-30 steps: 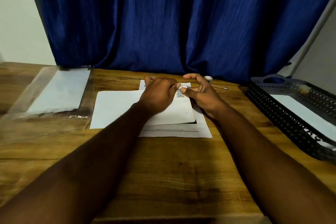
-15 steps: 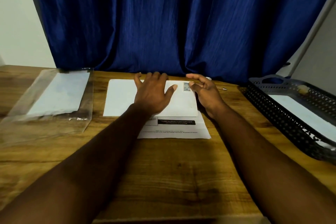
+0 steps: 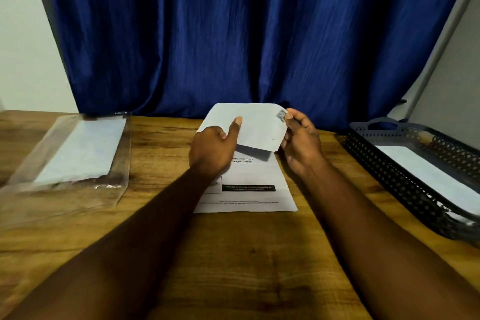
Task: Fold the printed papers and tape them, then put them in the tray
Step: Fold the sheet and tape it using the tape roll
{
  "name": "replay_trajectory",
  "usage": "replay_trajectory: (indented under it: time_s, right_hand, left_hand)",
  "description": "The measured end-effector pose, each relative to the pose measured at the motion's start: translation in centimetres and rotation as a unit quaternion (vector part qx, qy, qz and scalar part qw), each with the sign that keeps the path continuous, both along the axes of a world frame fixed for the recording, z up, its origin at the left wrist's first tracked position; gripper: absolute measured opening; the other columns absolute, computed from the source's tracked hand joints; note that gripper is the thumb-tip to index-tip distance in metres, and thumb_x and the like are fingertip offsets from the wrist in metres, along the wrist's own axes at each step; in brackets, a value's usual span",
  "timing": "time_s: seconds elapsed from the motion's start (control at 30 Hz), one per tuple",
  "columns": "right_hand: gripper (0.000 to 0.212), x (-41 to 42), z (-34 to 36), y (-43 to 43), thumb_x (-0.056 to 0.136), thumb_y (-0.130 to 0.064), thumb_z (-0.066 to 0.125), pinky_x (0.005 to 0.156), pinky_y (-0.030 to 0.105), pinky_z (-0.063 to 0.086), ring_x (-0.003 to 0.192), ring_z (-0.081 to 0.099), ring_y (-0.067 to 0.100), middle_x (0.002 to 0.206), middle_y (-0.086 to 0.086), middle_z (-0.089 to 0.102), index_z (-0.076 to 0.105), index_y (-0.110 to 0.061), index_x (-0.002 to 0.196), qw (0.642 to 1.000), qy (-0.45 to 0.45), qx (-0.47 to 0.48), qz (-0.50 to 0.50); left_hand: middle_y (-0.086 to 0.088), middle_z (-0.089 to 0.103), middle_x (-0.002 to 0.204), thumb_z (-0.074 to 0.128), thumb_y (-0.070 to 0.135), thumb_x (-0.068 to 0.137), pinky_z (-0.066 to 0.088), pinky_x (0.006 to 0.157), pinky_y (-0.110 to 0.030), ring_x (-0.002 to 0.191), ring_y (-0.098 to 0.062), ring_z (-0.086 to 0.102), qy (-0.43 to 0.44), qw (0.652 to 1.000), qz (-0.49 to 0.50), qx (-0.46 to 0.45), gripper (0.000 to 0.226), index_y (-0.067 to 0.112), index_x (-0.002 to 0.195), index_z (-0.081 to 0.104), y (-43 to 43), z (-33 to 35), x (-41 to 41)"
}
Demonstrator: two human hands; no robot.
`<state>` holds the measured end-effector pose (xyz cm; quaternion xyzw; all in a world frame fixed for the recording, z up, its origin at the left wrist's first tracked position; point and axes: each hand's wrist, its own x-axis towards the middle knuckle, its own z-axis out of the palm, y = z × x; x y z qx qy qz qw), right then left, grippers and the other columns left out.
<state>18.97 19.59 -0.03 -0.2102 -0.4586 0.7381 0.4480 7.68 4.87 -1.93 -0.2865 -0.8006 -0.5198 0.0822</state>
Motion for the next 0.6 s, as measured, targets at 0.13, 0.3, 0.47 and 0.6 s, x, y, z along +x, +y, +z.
replay_trajectory:
  time_s: [0.13,0.3,0.47,0.6]
  right_hand:
    - [0.013,-0.3,-0.4,-0.2,0.108,-0.010,0.056,0.066,0.030,0.062,0.078,0.077,0.012,0.101,0.005,0.081,0.066,-0.017,0.112,0.998,0.012,-0.017,0.054]
    - [0.018,-0.2,-0.9,0.2,0.102,-0.007,0.050,0.053,0.024,0.046,0.057,0.053,0.009,0.083,0.004,0.069,0.063,-0.018,0.099,0.993,-0.091,0.037,0.064]
    - [0.024,-0.5,-1.3,0.3,0.108,-0.031,0.051,0.068,0.033,0.049,0.075,0.068,0.019,0.077,0.003,0.078,0.063,-0.019,0.092,0.980,-0.183,0.007,0.075]
    - [0.039,0.0,-0.9,1.4,0.106,-0.052,0.054,0.072,0.038,0.059,0.075,0.079,0.019,0.089,0.000,0.083,0.073,-0.018,0.103,0.978,-0.189,0.019,0.083]
  left_hand:
    - [-0.011,0.078,0.107,0.077,0.052,0.090,0.063,0.086,-0.041,0.091,-0.023,0.076,-0.376,0.895,-0.151,0.187,0.046,0.011,0.111,0.069,0.4,0.8,-0.5]
    - [-0.019,0.072,0.123,0.078,0.002,0.092,0.056,0.088,-0.037,0.088,-0.026,0.068,-0.451,0.828,-0.135,0.305,0.056,0.000,0.140,0.050,-0.2,1.2,-1.5]
    - [-0.010,0.070,0.124,0.070,0.000,0.097,0.065,0.076,-0.039,0.106,-0.029,0.075,-0.400,0.863,-0.108,0.289,0.049,0.013,0.137,0.046,-0.1,1.4,-1.0]
    - [-0.005,0.074,0.116,0.073,0.004,0.096,0.065,0.064,-0.033,0.096,-0.022,0.077,-0.326,0.904,-0.151,0.231,0.039,0.016,0.127,0.052,0.0,1.5,-0.3]
